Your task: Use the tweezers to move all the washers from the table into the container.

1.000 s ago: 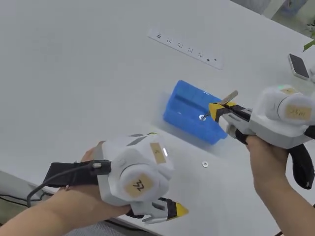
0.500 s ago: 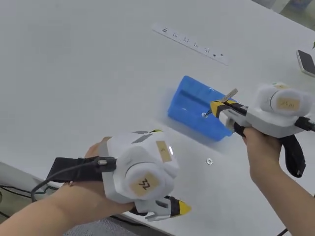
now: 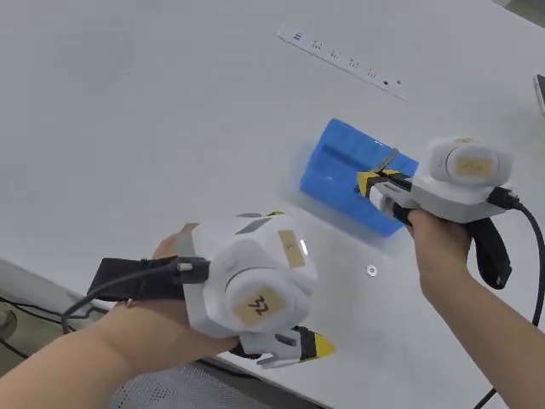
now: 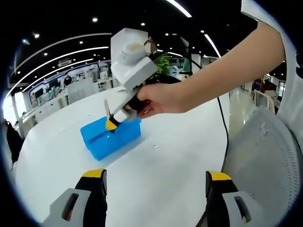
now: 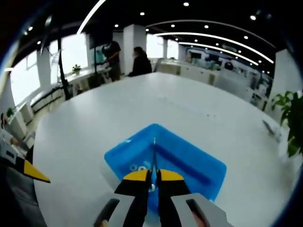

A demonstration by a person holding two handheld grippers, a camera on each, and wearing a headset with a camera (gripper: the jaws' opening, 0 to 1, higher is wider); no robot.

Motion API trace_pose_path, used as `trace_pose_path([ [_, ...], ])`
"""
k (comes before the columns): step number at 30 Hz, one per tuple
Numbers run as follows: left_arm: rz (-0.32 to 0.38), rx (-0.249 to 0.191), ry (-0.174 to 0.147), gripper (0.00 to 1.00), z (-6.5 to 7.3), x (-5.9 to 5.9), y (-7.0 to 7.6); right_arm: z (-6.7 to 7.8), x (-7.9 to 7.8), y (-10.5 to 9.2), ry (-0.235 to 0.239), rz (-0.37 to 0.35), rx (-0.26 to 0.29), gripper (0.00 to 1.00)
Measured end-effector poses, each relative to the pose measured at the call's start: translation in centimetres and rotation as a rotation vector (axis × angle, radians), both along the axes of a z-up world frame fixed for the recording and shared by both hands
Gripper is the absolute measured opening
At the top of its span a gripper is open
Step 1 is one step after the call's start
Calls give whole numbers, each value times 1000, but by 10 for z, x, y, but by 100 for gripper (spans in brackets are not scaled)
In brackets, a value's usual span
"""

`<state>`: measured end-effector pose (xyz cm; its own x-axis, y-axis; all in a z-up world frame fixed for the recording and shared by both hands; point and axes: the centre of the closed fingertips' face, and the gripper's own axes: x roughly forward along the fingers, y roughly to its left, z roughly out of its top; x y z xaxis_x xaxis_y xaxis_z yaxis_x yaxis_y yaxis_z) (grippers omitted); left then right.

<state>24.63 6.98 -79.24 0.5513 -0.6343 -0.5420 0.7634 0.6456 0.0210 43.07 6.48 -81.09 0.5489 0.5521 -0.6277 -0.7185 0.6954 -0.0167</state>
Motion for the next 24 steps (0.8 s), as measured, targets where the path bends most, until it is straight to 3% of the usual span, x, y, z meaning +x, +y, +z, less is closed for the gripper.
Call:
trace_pose_path([
  [6,-2,5,2,88,-1,-1,0,-7,-1,-3,-2,-3,-3,3],
  [11,-2,7,1,88,-1,-1,0,-4,-4,-2,-68,-3,1,3],
  [20,-5,11,2,87,-2,-1,0,-5,-4,-1,-55,-10,-25,5],
  [24,-3,16,4,87,-2,-1,1,8,-4,-7,-73,-22,-19,4],
])
